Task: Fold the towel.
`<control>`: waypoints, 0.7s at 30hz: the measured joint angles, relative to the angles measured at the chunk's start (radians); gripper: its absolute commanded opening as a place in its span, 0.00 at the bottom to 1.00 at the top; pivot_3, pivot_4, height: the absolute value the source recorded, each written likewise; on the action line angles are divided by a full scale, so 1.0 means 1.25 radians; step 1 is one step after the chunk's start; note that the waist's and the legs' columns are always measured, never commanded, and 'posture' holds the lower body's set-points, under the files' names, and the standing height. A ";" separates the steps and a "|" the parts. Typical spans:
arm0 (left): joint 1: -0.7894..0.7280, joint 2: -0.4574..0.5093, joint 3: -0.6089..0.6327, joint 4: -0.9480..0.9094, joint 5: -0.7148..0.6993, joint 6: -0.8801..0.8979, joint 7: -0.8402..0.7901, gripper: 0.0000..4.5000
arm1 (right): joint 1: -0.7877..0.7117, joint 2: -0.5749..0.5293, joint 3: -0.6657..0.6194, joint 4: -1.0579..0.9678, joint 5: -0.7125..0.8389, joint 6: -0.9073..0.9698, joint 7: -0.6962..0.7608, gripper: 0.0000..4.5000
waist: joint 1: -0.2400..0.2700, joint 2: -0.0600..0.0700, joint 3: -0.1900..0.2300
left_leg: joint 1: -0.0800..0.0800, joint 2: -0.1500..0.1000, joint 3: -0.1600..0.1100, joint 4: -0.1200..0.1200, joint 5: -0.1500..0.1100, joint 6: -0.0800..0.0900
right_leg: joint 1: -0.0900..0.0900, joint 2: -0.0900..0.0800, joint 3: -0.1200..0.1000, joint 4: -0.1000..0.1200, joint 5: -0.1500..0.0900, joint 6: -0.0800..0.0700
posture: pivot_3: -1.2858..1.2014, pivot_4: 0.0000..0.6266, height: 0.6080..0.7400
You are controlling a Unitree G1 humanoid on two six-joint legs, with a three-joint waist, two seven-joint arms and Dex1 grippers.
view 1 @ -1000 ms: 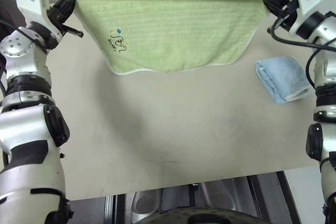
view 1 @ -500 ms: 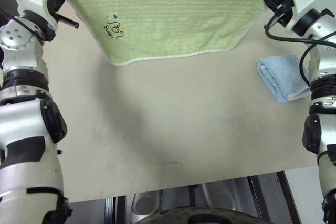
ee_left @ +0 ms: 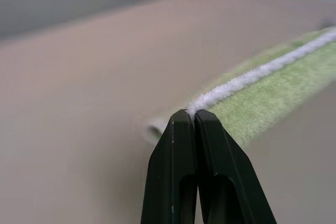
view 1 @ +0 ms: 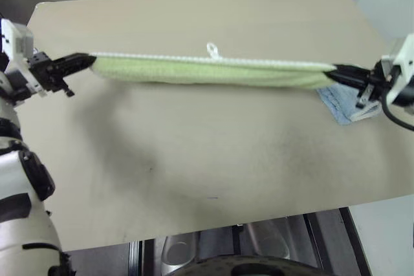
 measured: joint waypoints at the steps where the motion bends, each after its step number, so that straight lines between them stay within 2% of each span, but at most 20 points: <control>1: 0.020 0.009 -0.001 -0.019 -0.007 0.022 -0.022 0.00 | 0.024 -0.006 -0.009 -0.023 0.012 0.018 0.005 0.00 | 0.000 0.000 0.000 | 0.002 0.000 0.000 0.000 0.000 0.000 | 0.002 0.000 0.000 0.000 0.000 0.000 | 0.52 0.24 0.72; 4: 0.103 0.033 -0.011 -0.106 -0.021 0.063 -0.059 0.00 | 0.099 -0.022 -0.038 -0.086 0.034 0.047 0.015 0.00 | 0.001 0.000 0.000 | 0.011 0.000 0.000 0.000 -0.001 0.002 | 0.011 0.000 0.000 -0.001 -0.005 -0.008 | 0.52 0.24 0.72; 10: 0.338 0.063 -0.033 -0.368 -0.091 0.165 -0.067 0.00 | 0.254 -0.020 -0.085 -0.161 0.038 0.058 0.020 0.00 | 0.000 -0.001 0.000 | 0.025 0.000 0.000 -0.001 -0.004 0.004 | 0.026 0.000 0.000 -0.002 -0.005 -0.008 | 0.52 0.24 0.72; 16: 0.533 0.113 -0.001 -0.601 -0.168 0.290 -0.066 0.00 | 0.429 -0.021 -0.137 -0.253 0.036 0.058 0.040 0.00 | 0.003 -0.001 0.000 | 0.027 -0.001 -0.001 -0.002 -0.005 0.002 | 0.026 0.001 0.001 -0.002 -0.006 -0.009 | 0.52 0.24 0.72; 21: 0.601 0.154 0.008 -0.656 -0.185 0.299 -0.066 0.00 | 0.542 -0.023 -0.191 -0.326 0.032 0.056 0.071 0.00 | 0.003 -0.001 0.000 | 0.027 -0.001 -0.003 -0.002 -0.007 -0.001 | 0.026 0.001 0.000 -0.002 -0.007 -0.010 | 0.52 0.24 0.72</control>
